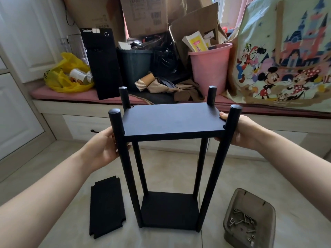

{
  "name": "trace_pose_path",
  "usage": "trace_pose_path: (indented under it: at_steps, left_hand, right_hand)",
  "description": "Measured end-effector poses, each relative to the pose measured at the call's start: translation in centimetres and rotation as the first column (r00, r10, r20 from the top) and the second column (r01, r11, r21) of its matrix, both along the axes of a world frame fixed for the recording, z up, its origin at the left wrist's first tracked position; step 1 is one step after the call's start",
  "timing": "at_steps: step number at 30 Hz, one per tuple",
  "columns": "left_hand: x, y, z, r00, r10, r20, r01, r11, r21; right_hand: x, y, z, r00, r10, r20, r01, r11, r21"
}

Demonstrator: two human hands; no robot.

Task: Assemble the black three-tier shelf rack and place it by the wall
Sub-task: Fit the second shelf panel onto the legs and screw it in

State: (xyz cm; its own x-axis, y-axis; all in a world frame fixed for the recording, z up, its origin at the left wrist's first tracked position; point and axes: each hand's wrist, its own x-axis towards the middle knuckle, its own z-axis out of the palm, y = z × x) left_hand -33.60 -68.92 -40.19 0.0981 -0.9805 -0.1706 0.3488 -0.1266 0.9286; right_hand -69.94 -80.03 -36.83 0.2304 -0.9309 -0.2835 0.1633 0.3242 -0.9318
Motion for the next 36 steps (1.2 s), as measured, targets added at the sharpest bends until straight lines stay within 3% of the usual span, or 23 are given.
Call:
trace_pose_path:
  at_steps: [8,21,36]
  left_hand:
    - [0.3,-0.3,-0.4,1.0,0.002,0.004,-0.002,1.0,-0.011]
    - [0.1,-0.3,0.1,0.997,-0.036,-0.068,0.032,0.998,-0.052]
    - [0.3,-0.4,-2.3,0.996,0.042,0.078,-0.045,0.998,0.043]
  right_hand:
    - [-0.2,0.1,1.2,0.988,0.127,-0.091,-0.131,0.99,-0.046]
    - [0.4,0.6,0.7,0.999,0.016,-0.038,-0.016,1.0,-0.016]
    - [0.6,1.5,-1.2,0.993,0.009,-0.117,-0.005,1.0,0.029]
